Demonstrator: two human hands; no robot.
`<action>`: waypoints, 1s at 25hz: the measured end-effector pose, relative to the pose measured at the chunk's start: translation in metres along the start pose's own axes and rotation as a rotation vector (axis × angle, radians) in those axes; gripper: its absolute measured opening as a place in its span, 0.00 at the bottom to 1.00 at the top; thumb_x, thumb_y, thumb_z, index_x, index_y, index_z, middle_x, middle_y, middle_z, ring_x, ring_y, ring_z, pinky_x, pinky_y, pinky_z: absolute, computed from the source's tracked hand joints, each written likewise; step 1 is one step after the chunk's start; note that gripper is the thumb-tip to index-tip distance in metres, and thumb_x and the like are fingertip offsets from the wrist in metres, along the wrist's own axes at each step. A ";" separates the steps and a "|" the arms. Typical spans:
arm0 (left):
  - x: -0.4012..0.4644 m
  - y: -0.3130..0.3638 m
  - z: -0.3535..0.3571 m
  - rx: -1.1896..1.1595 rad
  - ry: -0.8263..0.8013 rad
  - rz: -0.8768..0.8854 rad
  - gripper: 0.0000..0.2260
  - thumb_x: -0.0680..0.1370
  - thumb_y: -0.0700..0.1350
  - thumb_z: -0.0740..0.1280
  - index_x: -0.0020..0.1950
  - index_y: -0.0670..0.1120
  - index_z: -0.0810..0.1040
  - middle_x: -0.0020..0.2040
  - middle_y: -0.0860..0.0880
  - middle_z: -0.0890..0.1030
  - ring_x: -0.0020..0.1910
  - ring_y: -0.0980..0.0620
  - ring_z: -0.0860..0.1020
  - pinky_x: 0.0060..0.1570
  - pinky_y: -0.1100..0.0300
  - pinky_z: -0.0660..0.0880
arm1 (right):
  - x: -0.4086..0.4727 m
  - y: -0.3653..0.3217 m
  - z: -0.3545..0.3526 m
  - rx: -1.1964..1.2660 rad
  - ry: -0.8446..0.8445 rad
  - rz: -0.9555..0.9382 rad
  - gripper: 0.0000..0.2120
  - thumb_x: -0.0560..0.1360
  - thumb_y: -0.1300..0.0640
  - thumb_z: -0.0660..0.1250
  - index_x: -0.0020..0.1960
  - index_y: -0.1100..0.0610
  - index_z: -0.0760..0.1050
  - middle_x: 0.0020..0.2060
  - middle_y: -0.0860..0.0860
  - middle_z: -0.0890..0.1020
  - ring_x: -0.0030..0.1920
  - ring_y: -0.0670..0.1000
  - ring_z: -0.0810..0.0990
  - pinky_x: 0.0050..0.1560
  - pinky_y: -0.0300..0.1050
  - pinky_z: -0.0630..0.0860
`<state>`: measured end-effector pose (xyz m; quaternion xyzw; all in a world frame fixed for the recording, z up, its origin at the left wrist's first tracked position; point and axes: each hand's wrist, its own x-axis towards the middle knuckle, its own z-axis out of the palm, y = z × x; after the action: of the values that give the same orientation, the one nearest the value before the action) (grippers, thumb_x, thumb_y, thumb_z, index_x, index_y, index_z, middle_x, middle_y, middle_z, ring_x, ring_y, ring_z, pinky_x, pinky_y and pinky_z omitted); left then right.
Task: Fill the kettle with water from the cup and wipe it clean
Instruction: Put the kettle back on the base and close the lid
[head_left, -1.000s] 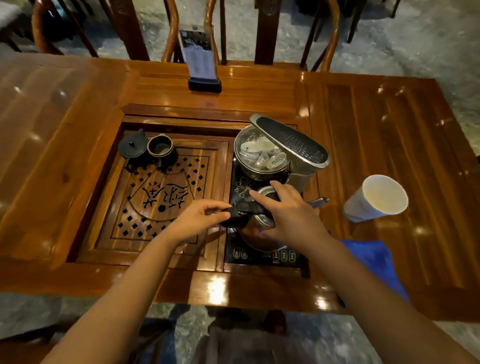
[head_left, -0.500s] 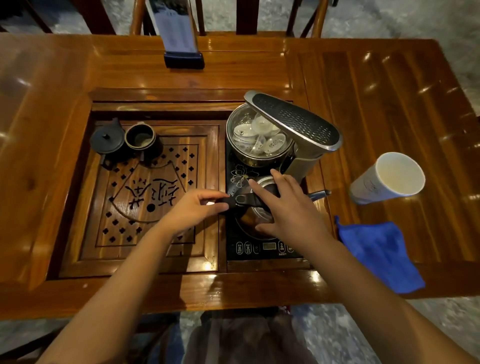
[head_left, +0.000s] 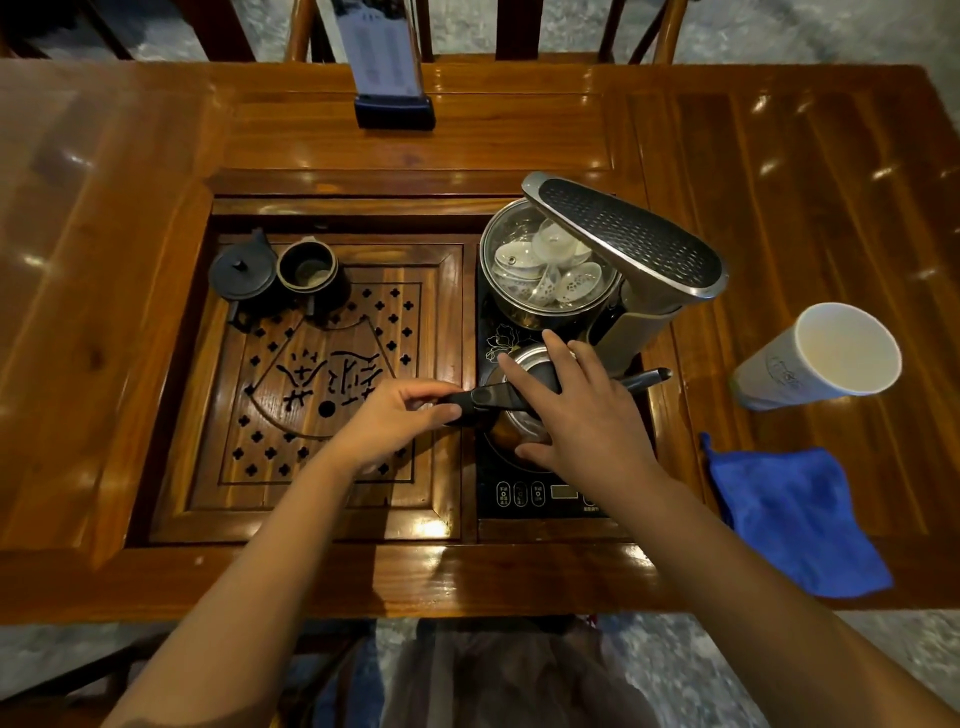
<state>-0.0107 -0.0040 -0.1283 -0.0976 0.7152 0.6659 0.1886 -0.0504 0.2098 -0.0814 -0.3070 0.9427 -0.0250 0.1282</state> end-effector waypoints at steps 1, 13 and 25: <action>0.001 0.000 0.000 0.000 0.000 -0.002 0.10 0.72 0.37 0.67 0.51 0.50 0.80 0.45 0.57 0.84 0.49 0.56 0.80 0.50 0.63 0.75 | 0.000 0.000 0.000 -0.001 -0.003 0.001 0.43 0.71 0.43 0.69 0.75 0.42 0.43 0.75 0.57 0.48 0.74 0.60 0.47 0.65 0.58 0.64; 0.018 0.010 0.000 0.082 -0.032 -0.023 0.10 0.74 0.40 0.67 0.53 0.49 0.79 0.51 0.51 0.81 0.52 0.54 0.79 0.53 0.60 0.75 | 0.004 0.011 -0.004 0.058 -0.013 0.063 0.43 0.70 0.42 0.69 0.74 0.40 0.44 0.76 0.54 0.48 0.74 0.56 0.47 0.63 0.56 0.67; 0.022 0.007 -0.002 0.047 -0.018 -0.094 0.09 0.73 0.40 0.66 0.52 0.50 0.78 0.51 0.52 0.80 0.51 0.55 0.78 0.49 0.65 0.76 | -0.023 0.006 0.033 0.009 0.336 0.034 0.25 0.77 0.45 0.58 0.71 0.53 0.64 0.70 0.60 0.67 0.72 0.60 0.60 0.63 0.56 0.68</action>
<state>-0.0337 -0.0029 -0.1311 -0.1206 0.7233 0.6403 0.2286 -0.0272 0.2288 -0.1088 -0.2821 0.9557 -0.0780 -0.0295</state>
